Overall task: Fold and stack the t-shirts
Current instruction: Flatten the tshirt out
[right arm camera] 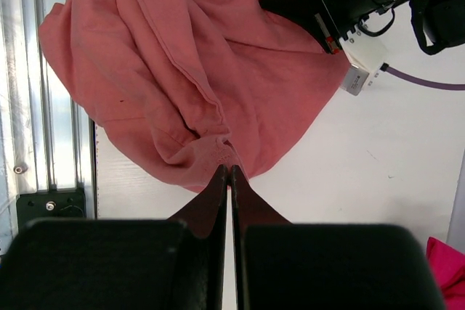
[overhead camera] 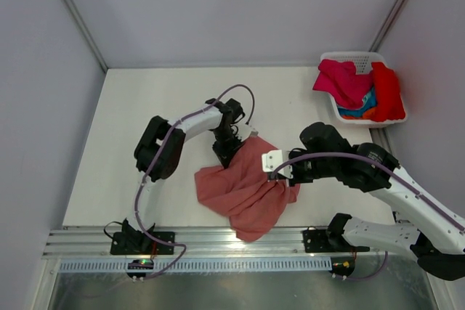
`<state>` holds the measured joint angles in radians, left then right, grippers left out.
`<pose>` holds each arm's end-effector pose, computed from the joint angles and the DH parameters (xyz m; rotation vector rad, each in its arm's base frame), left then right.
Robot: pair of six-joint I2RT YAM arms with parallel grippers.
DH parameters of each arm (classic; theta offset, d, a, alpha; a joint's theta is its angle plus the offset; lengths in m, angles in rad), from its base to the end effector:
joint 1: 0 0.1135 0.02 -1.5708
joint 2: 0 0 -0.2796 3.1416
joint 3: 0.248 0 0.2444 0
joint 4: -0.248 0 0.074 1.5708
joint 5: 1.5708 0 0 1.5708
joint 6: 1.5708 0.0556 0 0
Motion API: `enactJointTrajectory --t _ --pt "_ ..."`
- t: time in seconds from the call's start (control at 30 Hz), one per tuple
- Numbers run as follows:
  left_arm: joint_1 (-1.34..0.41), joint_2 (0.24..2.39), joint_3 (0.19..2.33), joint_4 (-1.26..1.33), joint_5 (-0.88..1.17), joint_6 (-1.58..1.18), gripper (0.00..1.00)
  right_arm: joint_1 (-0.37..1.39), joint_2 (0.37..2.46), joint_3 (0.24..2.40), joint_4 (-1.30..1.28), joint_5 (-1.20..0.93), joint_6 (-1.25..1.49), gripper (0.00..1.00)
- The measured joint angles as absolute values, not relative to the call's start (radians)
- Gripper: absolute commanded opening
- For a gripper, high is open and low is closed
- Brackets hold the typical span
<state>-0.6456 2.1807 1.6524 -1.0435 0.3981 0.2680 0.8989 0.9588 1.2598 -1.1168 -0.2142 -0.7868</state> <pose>0.3184 -0.2668 0.1498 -1.3265 -2.6997 0.5957 0.0877 0.1293 0.3764 -1.8460 1.5092 0.3086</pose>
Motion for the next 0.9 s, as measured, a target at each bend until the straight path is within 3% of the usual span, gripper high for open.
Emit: enactJointTrajectory --t 0.2,0.33,0.47,0.63,0.77,0.9 --pt "-0.587 2.117 1.839 -1.077 0.268 0.213 0.0 0.895 0.94 1.227 -1.092 -0.189 -0.785 0.03" --pt "-0.389 1.953 2.051 -1.064 0.26 0.131 0.0 0.893 0.929 1.207 -1.078 -0.171 -0.783 0.03" --pt "-0.172 1.724 2.09 -1.044 0.166 0.107 0.0 0.892 0.921 1.194 -1.061 -0.153 -0.784 0.03" --pt "-0.181 1.44 1.915 -1.045 0.074 0.124 0.0 0.892 0.921 1.184 -1.037 -0.128 -0.785 0.03" --pt "-0.198 1.307 1.687 -1.055 0.036 0.154 0.22 0.889 0.921 1.184 -1.032 -0.117 -0.785 0.03" --pt "-0.194 1.291 1.549 -1.08 0.0 0.177 0.25 0.889 0.922 1.184 -1.032 -0.117 -0.785 0.03"
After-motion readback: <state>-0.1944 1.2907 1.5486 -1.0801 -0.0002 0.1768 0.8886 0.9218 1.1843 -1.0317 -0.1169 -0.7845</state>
